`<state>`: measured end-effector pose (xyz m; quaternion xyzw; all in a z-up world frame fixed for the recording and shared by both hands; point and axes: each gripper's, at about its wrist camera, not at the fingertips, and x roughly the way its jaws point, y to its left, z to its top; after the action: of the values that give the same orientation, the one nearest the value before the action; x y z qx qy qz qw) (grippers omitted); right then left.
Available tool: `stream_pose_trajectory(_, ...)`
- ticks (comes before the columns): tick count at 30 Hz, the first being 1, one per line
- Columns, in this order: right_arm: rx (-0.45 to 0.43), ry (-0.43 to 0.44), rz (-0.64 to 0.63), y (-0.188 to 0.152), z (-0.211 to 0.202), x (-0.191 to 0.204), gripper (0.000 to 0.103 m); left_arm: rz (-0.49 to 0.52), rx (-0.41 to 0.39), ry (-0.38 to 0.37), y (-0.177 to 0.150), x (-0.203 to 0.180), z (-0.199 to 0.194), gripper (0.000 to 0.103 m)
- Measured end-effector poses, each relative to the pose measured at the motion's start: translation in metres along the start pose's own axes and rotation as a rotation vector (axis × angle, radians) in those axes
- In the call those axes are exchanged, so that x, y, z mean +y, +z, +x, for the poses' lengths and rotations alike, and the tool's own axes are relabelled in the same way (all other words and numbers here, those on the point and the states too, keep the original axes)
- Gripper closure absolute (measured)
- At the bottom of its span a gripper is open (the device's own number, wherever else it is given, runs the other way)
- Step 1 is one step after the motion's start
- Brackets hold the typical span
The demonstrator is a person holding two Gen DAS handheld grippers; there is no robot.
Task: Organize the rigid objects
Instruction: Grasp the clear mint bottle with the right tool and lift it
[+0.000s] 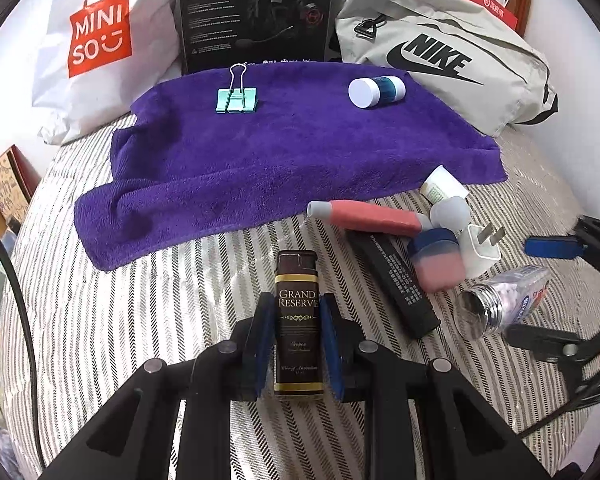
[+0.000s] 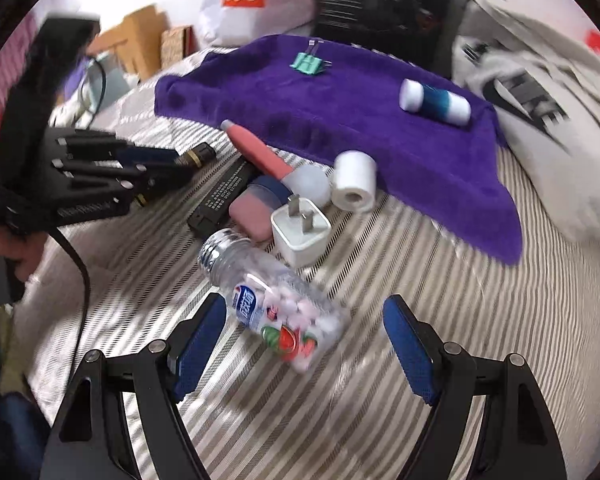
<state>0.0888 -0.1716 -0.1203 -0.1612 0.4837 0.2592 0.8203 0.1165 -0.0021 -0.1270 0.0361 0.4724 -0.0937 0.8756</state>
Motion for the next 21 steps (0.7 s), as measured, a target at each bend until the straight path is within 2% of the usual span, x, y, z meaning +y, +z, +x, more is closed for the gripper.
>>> stream_pose_trajectory(3, -0.013, 0.007, -0.061, 0.004, 0.007, 0.008, 0.026, -0.002, 0.0, -0.002, 0.0, 0.0, 0.0, 0.08)
stream_pose_trajectory(5, 0.002, 0.032, -0.063, 0.004, 0.011, 0.009, 0.041, -0.003, 0.0, -0.002, 0.0, 0.0, 0.0, 0.08)
stream_pose_trajectory(9, 0.027, 0.035, -0.007, -0.004, 0.003, 0.005, 0.041, -0.005, -0.001, -0.01, 0.001, 0.001, -0.001, 0.08)
stream_pose_trajectory(15, 0.041, -0.016, 0.232, -0.032, -0.02, -0.029, 0.041, 0.001, -0.009, 0.008, -0.001, -0.002, -0.001, 0.08)
stream_pose_trajectory(19, 0.026, -0.102, 0.43, -0.036, -0.018, -0.073, 0.041, -0.002, -0.013, 0.011, -0.001, -0.002, -0.001, 0.08)
stream_pose_trajectory(21, 0.028, -0.099, 0.483, -0.035, -0.013, -0.083, 0.041, -0.006, -0.01, 0.007, -0.001, -0.001, -0.001, 0.08)
